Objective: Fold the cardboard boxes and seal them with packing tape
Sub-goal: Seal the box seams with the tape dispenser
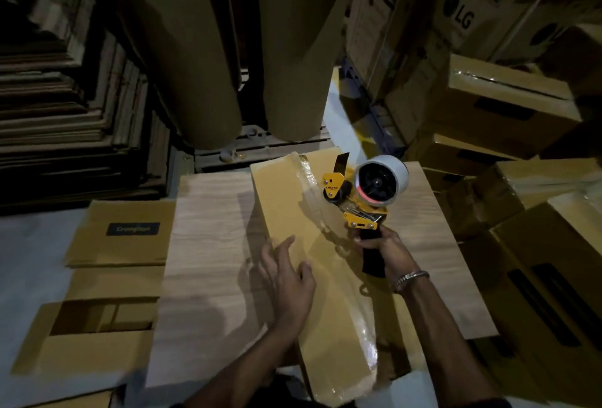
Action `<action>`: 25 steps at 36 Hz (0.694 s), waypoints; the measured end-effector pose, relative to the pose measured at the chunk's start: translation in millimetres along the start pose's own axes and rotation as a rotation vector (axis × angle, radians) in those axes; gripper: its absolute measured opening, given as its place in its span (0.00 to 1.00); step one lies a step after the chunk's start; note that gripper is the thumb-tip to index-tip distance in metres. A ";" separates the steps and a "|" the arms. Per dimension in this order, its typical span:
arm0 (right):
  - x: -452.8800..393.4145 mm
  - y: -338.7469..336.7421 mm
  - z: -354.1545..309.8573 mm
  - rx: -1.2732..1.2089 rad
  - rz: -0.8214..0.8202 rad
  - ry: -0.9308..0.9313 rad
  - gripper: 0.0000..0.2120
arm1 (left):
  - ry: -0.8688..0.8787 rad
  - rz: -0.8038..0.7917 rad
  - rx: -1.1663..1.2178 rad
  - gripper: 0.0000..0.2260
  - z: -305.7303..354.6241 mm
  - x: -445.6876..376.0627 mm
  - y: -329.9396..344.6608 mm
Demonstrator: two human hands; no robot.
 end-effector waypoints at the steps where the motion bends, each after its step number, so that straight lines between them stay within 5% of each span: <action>1: 2.8 -2.4 -2.2 0.005 -0.018 -0.007 0.16 | 0.051 0.004 0.030 0.20 7.4 -11.0 -0.2; 4: 12.8 -8.6 -10.2 0.032 -0.090 -0.019 0.20 | -0.071 -0.115 0.389 0.09 46.2 -40.7 -2.6; 7: 20.3 -14.3 -18.0 0.045 -0.165 -0.036 0.19 | -0.461 -0.399 0.974 0.25 80.5 -64.5 2.1; 10: 24.9 -19.1 -24.8 0.050 -0.217 -0.051 0.19 | -0.644 -0.522 1.356 0.31 94.1 -78.5 5.2; 17: 29.6 -17.5 -26.7 0.020 -0.305 -0.059 0.19 | -0.728 -0.418 1.441 0.12 91.2 -73.8 17.8; 25: 15.3 -8.0 -28.1 -0.040 -0.285 -0.030 0.20 | -0.808 -0.491 1.428 0.10 79.0 -104.6 8.2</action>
Point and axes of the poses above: each hand's wrist, its own x-axis away from the middle knuckle, its own y-axis out of the palm, z = x × y, the point moved 2 cm from there along -x, towards the middle knuckle, and after that the axes turned 8 degrees about y, right-handed, at the moved point
